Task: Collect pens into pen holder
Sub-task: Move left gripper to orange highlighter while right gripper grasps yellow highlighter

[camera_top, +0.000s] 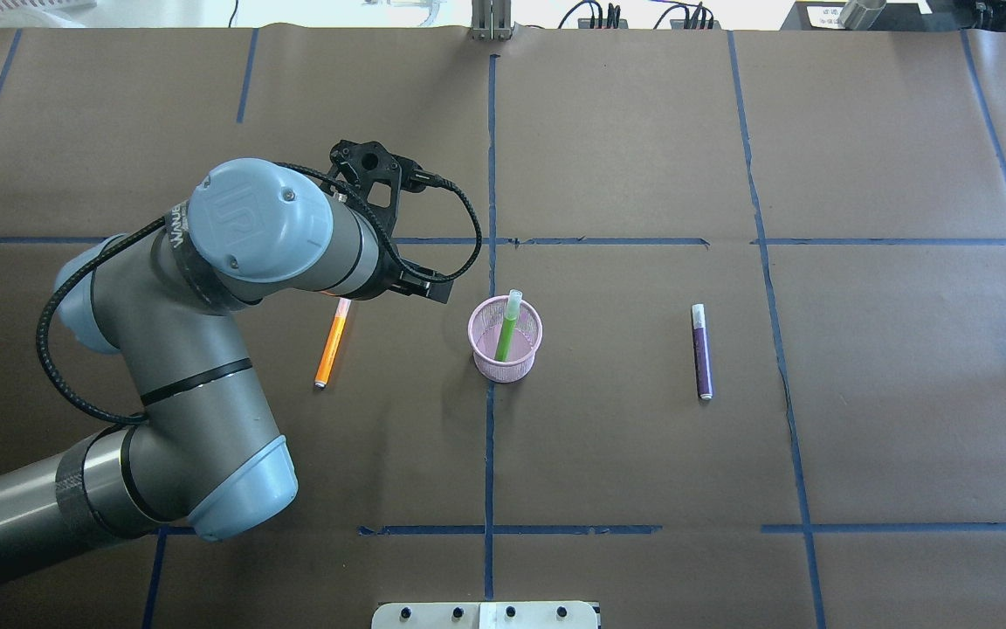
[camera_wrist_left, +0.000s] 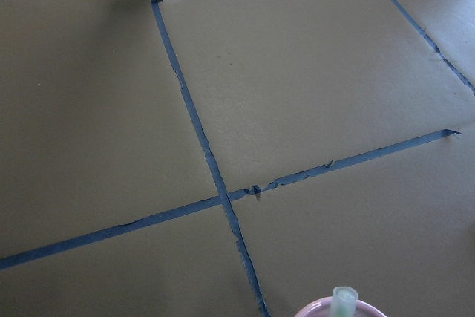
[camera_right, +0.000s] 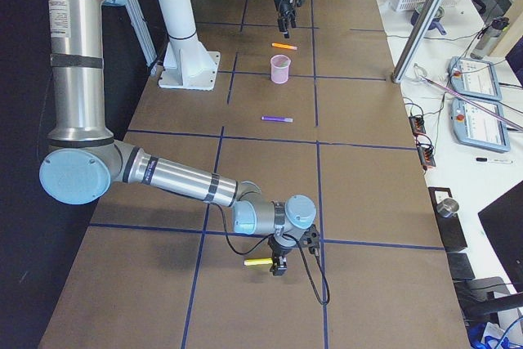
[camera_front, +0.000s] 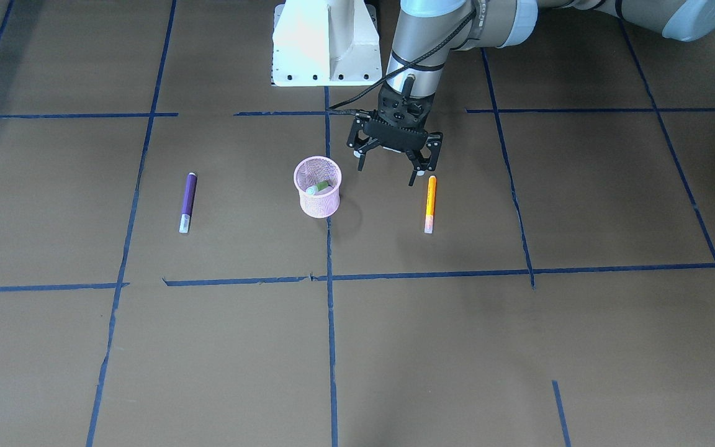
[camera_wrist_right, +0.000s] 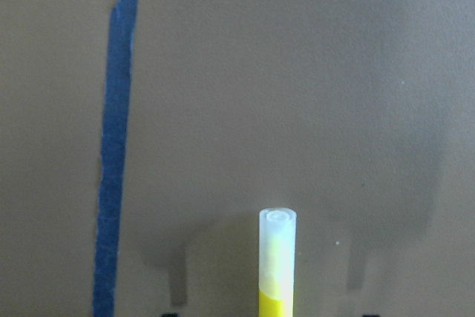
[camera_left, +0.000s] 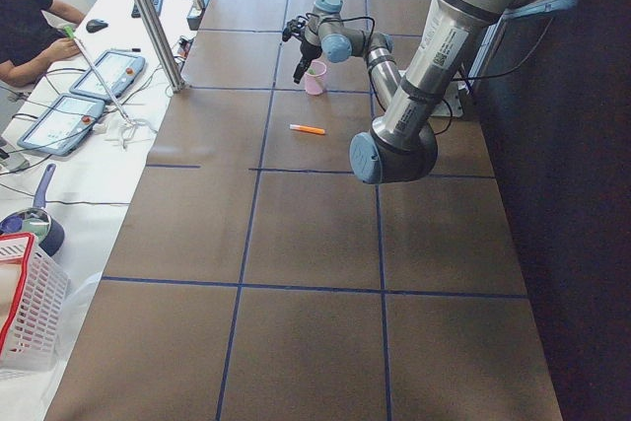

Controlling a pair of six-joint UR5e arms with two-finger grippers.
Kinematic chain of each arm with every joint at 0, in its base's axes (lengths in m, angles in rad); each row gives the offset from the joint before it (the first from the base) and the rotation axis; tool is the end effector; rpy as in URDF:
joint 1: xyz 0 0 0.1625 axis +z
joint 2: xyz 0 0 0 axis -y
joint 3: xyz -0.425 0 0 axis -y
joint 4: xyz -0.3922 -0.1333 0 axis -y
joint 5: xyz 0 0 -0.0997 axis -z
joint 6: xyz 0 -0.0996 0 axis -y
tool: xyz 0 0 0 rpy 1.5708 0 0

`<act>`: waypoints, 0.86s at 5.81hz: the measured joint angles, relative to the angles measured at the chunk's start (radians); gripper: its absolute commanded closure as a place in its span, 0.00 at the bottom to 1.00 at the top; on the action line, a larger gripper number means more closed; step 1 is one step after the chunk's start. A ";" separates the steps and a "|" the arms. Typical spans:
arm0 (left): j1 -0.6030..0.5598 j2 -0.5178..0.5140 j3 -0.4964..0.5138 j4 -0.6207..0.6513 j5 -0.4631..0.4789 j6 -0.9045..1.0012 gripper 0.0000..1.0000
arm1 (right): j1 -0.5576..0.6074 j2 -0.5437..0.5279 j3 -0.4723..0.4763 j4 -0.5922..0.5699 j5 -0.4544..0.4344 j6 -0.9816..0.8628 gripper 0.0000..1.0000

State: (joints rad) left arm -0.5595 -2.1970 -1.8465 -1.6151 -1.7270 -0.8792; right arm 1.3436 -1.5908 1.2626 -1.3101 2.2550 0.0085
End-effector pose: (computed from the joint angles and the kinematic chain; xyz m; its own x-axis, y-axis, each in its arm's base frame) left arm 0.4718 -0.4344 0.1758 0.6479 0.3376 -0.6828 0.0054 0.8944 0.4473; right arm -0.0344 -0.4611 0.7976 0.7665 -0.1247 0.6300 0.2182 0.9732 -0.0728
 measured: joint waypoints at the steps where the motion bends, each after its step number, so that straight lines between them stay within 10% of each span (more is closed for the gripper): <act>1: -0.006 0.000 0.000 0.022 -0.019 0.013 0.04 | -0.001 0.000 -0.012 0.000 0.000 0.000 0.35; 4: -0.008 0.000 -0.001 0.029 -0.028 0.019 0.04 | -0.003 0.000 -0.031 0.000 0.003 0.002 1.00; 5: -0.008 0.000 -0.001 0.029 -0.028 0.019 0.04 | -0.003 0.000 -0.031 0.000 0.003 0.002 1.00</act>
State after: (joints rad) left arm -0.5675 -2.1967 -1.8477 -1.5861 -1.7548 -0.8606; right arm 1.3408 -1.5906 1.2318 -1.3100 2.2579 0.0107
